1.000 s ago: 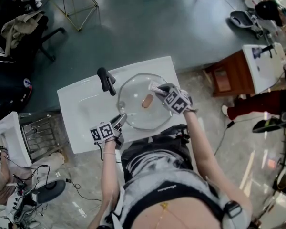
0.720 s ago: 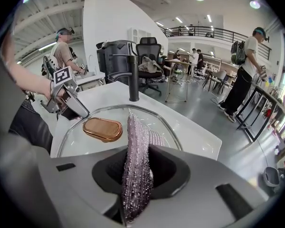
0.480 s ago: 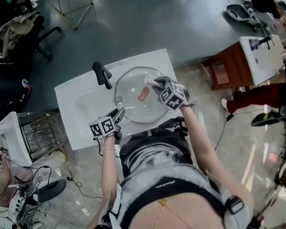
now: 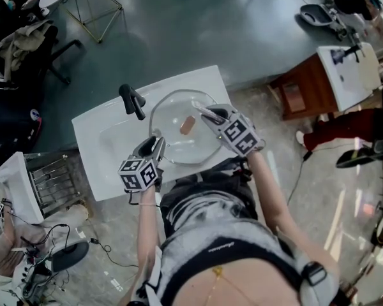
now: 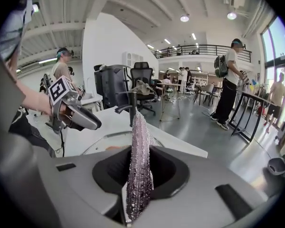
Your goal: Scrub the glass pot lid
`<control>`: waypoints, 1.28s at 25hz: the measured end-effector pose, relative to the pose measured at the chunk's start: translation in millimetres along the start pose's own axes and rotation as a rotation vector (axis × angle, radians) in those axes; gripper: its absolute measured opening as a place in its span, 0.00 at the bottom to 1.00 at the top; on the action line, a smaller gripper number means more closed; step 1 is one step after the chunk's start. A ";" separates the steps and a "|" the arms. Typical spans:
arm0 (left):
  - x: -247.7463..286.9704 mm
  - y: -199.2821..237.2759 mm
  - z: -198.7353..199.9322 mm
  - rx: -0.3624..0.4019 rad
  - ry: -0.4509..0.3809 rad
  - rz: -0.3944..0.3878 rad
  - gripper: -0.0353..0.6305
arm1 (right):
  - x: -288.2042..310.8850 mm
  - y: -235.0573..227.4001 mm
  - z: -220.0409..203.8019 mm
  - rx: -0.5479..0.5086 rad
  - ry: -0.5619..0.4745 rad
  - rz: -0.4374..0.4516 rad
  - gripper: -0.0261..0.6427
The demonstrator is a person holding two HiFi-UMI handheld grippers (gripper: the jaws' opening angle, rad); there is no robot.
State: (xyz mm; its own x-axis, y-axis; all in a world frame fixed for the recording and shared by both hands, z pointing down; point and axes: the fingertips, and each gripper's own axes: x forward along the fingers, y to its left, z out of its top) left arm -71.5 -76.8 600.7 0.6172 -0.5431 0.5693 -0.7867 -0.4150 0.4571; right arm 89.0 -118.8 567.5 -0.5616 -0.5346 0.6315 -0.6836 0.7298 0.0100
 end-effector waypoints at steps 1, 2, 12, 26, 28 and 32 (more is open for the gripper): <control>1.6 -10.9 7.9 0.016 -0.020 -0.016 0.22 | -7.0 0.8 4.6 0.003 -0.020 -0.005 0.16; 3.2 -21.4 15.0 0.032 -0.039 -0.028 0.21 | -13.8 1.4 8.7 0.006 -0.039 -0.012 0.16; 4.7 -112.0 68.1 0.161 -0.236 -0.097 0.05 | -77.7 13.6 40.9 0.041 -0.230 -0.010 0.16; -47.9 -177.9 124.6 0.283 -0.509 0.008 0.05 | -116.3 43.7 91.3 0.013 -0.440 0.040 0.16; -58.5 -178.5 125.7 0.294 -0.517 -0.004 0.05 | -118.1 53.7 99.7 0.003 -0.458 0.020 0.16; -83.4 -172.9 123.6 0.313 -0.514 -0.024 0.05 | -117.0 80.4 113.2 0.006 -0.476 -0.013 0.16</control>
State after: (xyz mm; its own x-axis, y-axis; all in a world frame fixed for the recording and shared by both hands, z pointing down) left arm 11.6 -50.0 389.7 0.6111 -0.7821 0.1220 -0.7871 -0.5841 0.1984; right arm 47.0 -45.8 406.6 -0.7031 -0.6807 0.2058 -0.6939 0.7200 0.0106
